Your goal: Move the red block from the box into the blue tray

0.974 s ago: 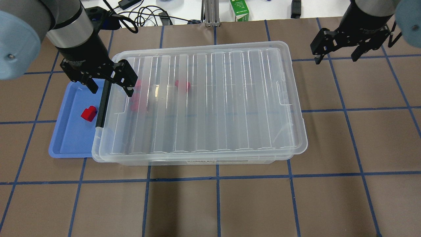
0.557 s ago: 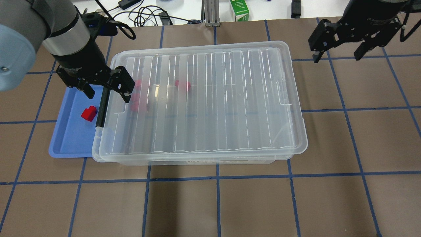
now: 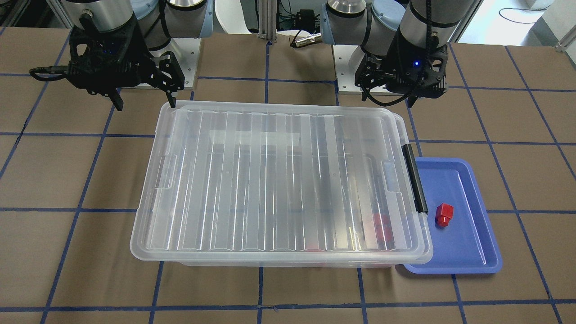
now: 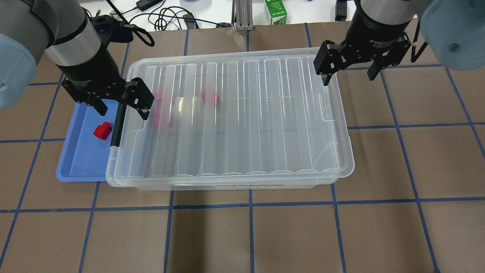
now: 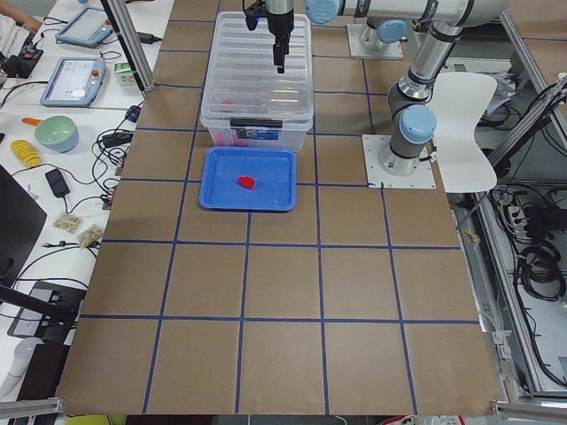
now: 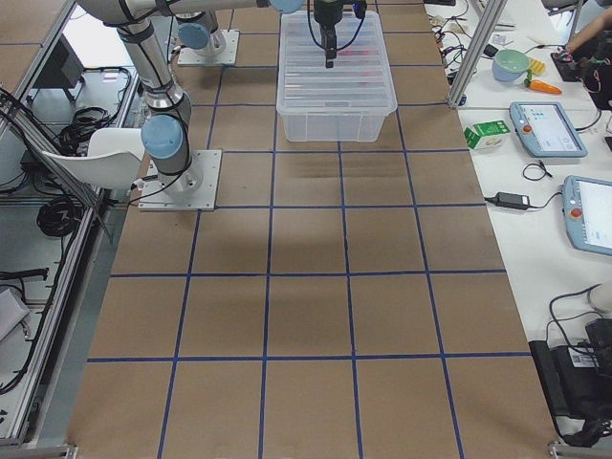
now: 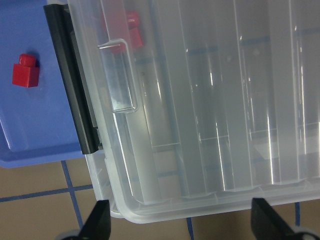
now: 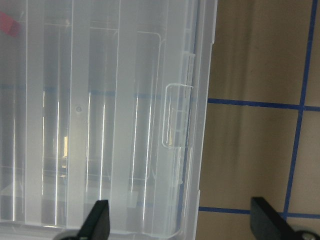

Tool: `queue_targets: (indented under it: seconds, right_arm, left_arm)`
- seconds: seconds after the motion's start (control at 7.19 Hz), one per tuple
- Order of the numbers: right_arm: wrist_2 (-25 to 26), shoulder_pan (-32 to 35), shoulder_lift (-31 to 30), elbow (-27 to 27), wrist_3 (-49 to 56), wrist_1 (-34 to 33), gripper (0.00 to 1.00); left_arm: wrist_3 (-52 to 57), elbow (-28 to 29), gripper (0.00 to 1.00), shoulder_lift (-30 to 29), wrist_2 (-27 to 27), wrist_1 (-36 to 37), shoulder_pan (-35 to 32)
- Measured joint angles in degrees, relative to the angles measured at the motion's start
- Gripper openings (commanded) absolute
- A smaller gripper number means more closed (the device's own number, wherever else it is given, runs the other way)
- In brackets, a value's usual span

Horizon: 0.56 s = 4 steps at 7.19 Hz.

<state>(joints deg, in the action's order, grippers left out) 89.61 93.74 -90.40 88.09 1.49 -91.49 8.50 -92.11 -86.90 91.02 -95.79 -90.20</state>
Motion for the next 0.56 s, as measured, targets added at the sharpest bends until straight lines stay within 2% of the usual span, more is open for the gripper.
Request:
queue_targets:
  seconds: [0.28,0.56]
  right_arm:
    - [0.0,-0.4,0.2,1.1,0.0,-3.5,1.0]
    - [0.0,-0.5,0.3,1.3,-0.2,-3.9,1.0]
  left_arm:
    - [-0.1,-0.1,1.0,0.1,-0.1,0.2,0.0]
    - [-0.2,-0.1,1.0,0.2,0.0,0.1,0.0]
